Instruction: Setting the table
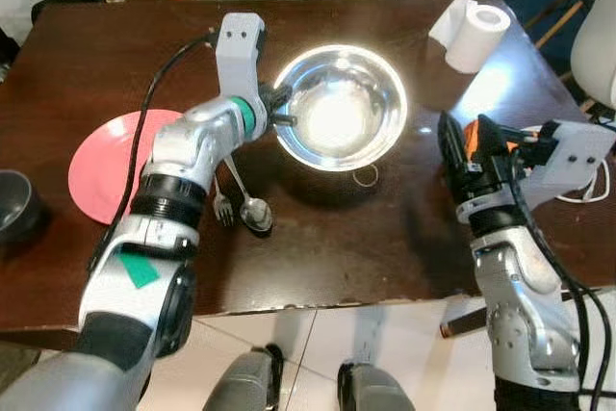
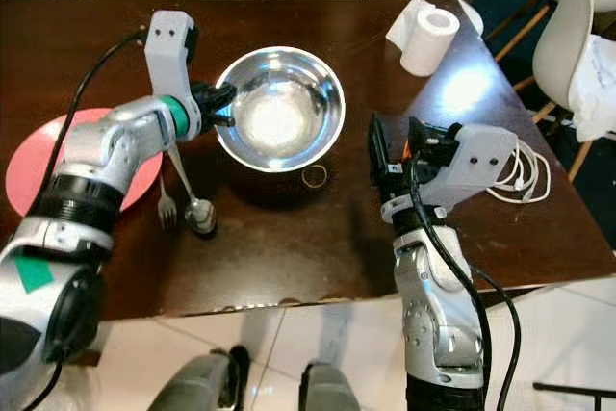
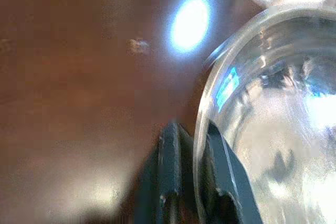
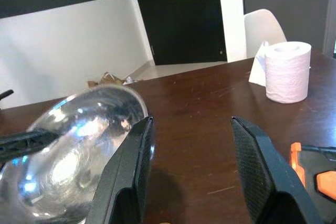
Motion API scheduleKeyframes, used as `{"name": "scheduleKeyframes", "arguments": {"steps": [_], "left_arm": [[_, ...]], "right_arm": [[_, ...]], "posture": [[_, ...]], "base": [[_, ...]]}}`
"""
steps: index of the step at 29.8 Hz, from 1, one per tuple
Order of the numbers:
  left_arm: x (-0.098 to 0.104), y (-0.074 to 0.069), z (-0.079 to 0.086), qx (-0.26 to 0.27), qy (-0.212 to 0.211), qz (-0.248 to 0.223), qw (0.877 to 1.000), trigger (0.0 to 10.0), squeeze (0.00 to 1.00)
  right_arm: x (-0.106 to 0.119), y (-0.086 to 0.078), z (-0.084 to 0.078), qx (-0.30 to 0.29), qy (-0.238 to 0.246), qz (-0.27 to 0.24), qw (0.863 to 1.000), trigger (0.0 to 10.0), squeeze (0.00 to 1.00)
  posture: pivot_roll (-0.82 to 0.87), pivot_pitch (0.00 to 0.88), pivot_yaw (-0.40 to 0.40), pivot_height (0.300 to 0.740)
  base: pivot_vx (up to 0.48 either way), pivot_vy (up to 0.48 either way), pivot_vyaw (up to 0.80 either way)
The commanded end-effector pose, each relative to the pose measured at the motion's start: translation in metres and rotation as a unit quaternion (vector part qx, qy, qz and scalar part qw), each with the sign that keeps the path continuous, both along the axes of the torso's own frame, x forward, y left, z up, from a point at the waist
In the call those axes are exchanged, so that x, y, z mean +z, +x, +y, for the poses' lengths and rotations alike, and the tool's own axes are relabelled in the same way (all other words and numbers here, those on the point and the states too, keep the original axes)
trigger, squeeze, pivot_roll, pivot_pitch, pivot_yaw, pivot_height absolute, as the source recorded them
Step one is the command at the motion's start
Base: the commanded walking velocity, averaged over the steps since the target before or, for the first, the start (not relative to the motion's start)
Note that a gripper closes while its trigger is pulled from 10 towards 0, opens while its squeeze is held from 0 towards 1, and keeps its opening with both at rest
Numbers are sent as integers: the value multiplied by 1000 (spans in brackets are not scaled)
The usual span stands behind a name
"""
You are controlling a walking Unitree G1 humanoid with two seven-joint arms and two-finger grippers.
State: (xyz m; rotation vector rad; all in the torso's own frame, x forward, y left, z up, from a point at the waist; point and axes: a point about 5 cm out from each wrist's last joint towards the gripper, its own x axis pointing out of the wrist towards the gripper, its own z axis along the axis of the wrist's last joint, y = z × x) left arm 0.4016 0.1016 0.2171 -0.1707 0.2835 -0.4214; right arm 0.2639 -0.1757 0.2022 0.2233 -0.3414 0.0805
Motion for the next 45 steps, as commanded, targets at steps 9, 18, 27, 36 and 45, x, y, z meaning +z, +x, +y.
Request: {"name": "scheduleKeyframes", "arguments": {"steps": [9,18,27,36,45], "left_arm": [[-16,8,29,67,-12,35,997,10000,0],[-23,9,36,75,-19,48,996,10000,0],[-25,11,38,93,-17,37,995,10000,1000],[6,12,40,55,-79,-48,994,10000,0],[44,-19,50,-5,-59,-172,983,10000,0]], "right_arm": [[-4,-8,-1,-10,2,15,1000,10000,0],[-5,-8,-2,-10,2,18,1000,10000,0],[-4,-8,-1,-5,1,21,1000,10000,0],[-3,-7,-2,-4,-1,18,1000,10000,0],[1,-7,-4,-6,-8,10,1000,10000,0]], "posture": [[30,134,93,740],[30,125,76,740],[26,118,67,740],[33,108,66,740],[69,102,59,740]], "base": [[0,0,0],[0,0,0],[0,0,0],[0,0,0],[0,0,0]]}}
